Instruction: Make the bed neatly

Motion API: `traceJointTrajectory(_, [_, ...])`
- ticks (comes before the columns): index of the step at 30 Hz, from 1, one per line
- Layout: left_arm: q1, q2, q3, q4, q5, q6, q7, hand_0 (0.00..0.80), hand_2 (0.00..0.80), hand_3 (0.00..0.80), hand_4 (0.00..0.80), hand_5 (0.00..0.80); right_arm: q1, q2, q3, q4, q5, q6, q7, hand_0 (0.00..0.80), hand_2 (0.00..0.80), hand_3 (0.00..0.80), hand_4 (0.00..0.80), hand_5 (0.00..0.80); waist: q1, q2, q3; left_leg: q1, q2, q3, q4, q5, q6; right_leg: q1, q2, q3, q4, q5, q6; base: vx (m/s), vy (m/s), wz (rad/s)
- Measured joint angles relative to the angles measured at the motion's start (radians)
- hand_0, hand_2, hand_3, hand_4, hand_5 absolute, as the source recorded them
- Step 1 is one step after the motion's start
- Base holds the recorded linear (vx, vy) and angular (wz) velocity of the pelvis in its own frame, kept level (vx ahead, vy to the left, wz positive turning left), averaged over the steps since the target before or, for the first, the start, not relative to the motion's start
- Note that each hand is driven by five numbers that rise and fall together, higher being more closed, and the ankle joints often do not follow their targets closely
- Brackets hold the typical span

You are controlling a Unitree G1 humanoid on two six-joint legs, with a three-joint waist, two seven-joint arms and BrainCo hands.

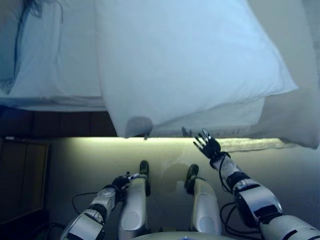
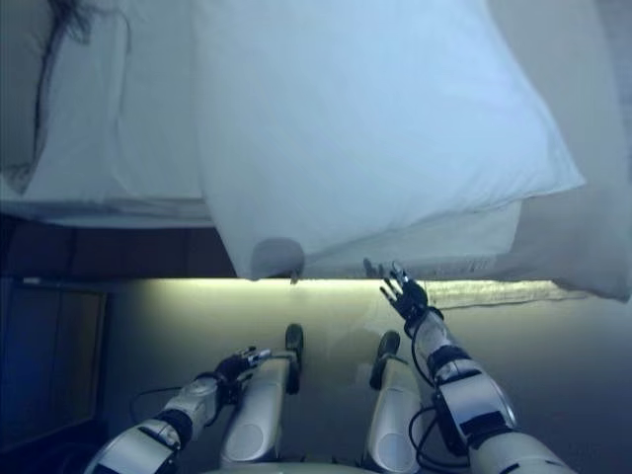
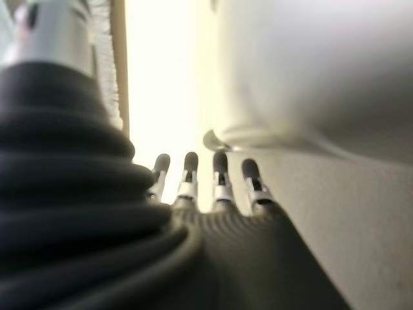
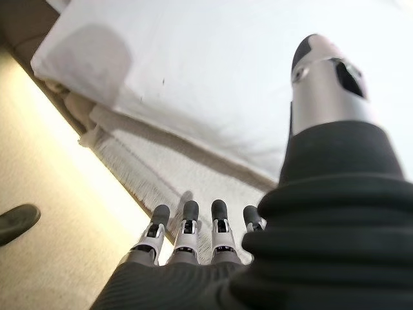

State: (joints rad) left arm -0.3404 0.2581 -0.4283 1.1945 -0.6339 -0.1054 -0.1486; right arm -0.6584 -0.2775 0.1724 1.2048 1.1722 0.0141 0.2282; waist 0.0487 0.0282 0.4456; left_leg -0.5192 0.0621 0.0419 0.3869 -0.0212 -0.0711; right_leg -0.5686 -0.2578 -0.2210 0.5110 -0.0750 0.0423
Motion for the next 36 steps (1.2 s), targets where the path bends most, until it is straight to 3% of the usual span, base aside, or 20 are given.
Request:
traceJointTrajectory(4, [-0.01,0.012,0.002,-0.08,-0.107,-0.02,-0.004,0.0,0.0,0.0,0.0,0.0,-0.029,-0.065,0.0,-0.016,-0.001,0.012,-0.03,0.0,0.0,0.0,0.0,0.0,0.013,0.023,0.034,-0.1,0.001,-0.017,0.069,-0.01,-0.008,-0.097,-0.01,0.0,0.075,-0.02,-0.013,-0.01,-0.009,0.08])
traceJointTrajectory(14, [-0.006,0.027,0.018,-0.159,-0.223,-0.061,0.014,0.0,0.0,0.0,0.0,0.0,-0.208,-0.186,0.0,-0.017,-0.026,0.01,-0.094,0.0,0.0,0.0,0.0,0.0,0.041,0.034,0.048,-0.264,0.009,-0.046,0.173,-0.017,-0.016,-0.263,-0.011,0.001,0.194,-0.05,-0.049,-0.017,0.002,0.03])
traceJointTrajectory(30, [0.115,0.051,0.022,-0.277,-0.294,-0.109,-0.014,0.0,0.0,0.0,0.0,0.0,-0.378,-0.309,0.012,-0.07,-0.132,0.024,-0.139,0.0,0.0,0.0,0.0,0.0,0.106,0.035,0.048,-0.335,0.009,-0.075,0.242,-0.027,-0.029,-0.319,-0.013,-0.001,0.257,-0.068,-0.059,0.014,0.0,0.03])
traceJointTrajectory(36, [0.15,0.058,0.044,-0.282,-0.304,-0.123,-0.025,0.0,0.0,0.0,0.0,0.0,-0.438,-0.335,0.036,-0.068,-0.135,0.052,-0.159,0.0,0.0,0.0,0.0,0.0,0.11,0.035,0.048,-0.362,0.004,-0.084,0.267,-0.031,-0.028,-0.333,-0.018,-0.003,0.271,-0.068,-0.059,0.015,0.013,0.04])
